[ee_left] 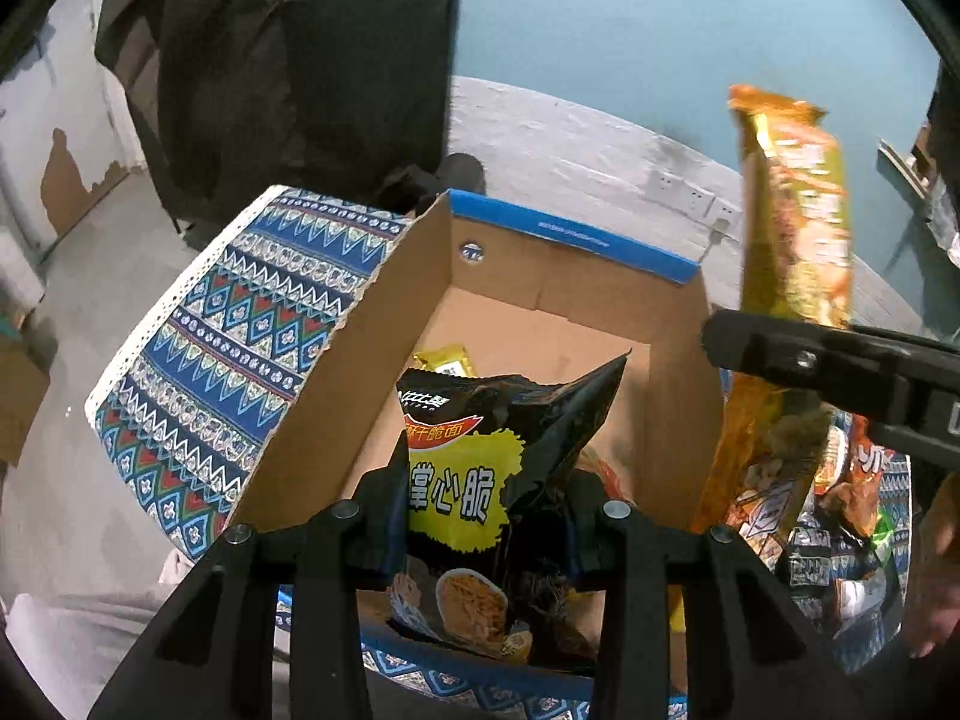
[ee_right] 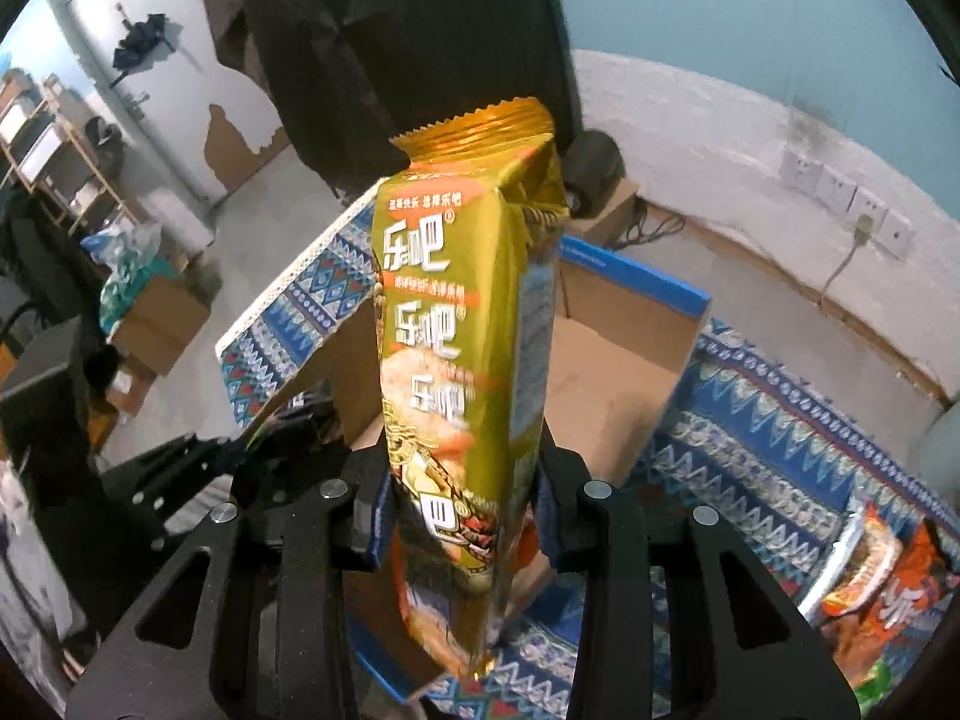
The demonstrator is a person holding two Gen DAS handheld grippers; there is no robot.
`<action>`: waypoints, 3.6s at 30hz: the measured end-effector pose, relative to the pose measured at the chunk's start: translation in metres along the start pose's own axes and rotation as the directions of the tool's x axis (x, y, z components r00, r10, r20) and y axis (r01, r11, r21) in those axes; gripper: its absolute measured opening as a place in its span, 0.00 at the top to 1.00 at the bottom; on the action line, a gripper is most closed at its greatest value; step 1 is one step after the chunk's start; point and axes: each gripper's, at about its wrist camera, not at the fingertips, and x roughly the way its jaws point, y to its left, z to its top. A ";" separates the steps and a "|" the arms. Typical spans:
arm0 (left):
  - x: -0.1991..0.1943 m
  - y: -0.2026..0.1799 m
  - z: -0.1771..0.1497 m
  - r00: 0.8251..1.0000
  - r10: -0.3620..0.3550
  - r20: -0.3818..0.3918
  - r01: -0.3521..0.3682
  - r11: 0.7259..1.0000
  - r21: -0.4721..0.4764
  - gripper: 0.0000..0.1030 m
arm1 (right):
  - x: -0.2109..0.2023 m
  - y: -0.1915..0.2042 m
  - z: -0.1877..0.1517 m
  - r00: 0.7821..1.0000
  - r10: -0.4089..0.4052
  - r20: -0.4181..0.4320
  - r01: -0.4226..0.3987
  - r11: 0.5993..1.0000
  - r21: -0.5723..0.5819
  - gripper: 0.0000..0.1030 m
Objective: Organize snacks
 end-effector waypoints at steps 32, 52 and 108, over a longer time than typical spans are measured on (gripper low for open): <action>-0.019 -0.080 0.004 0.997 -0.072 0.033 0.070 0.995 0.073 0.24 | -0.053 -0.085 -0.062 0.988 -0.152 0.006 0.149 0.977 0.150 0.33; -0.012 -0.199 -0.018 0.992 -0.126 -0.017 0.125 0.940 0.318 0.24 | -0.126 -0.193 -0.132 0.964 -0.264 0.011 0.245 0.909 0.338 0.33; 0.125 -0.305 -0.029 0.957 -0.146 -0.249 0.236 0.893 0.383 0.22 | -0.058 -0.342 -0.193 0.906 -0.353 -0.235 0.424 0.755 0.501 0.41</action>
